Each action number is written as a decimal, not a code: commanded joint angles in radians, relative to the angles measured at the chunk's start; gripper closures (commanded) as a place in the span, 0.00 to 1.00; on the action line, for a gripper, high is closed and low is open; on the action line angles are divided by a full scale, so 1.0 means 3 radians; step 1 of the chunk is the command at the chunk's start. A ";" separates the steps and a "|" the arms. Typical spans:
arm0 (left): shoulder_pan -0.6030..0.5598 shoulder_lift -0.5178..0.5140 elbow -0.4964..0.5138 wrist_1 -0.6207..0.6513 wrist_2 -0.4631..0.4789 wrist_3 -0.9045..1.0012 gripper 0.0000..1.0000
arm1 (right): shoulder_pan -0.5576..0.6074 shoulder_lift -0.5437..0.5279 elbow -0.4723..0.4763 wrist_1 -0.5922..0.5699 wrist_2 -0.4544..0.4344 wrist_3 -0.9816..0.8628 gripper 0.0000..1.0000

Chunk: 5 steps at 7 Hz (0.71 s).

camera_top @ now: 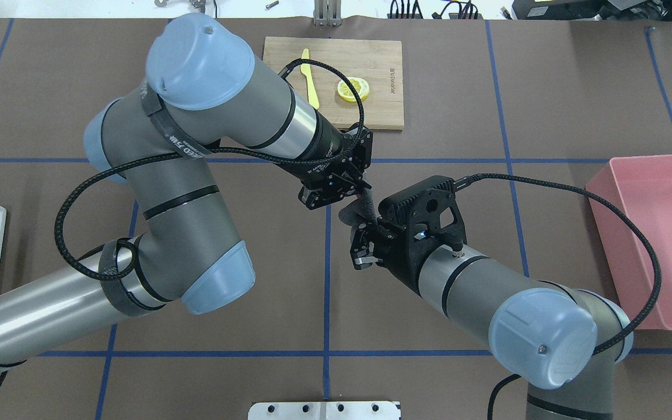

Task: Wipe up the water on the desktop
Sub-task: 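Grasp the grey cloth with the right gripper below the left gripper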

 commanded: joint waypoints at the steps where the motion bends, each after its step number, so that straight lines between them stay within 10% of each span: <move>1: 0.0000 0.0007 -0.0011 -0.0009 -0.0002 0.0035 1.00 | -0.0001 -0.0018 0.0004 0.0000 0.0004 0.0014 1.00; 3: -0.0015 0.0017 -0.0036 -0.0004 0.0013 0.0055 0.26 | -0.0001 -0.0059 0.0085 -0.0005 0.0004 0.0055 1.00; 4: -0.0046 0.0043 -0.0077 -0.0004 0.0013 0.0055 0.03 | -0.0001 -0.0100 0.0137 -0.0005 0.0004 0.0101 1.00; 5: -0.0152 0.0124 -0.0153 -0.0004 0.0013 0.0055 0.03 | -0.0001 -0.0115 0.0218 -0.0005 0.0004 0.0369 1.00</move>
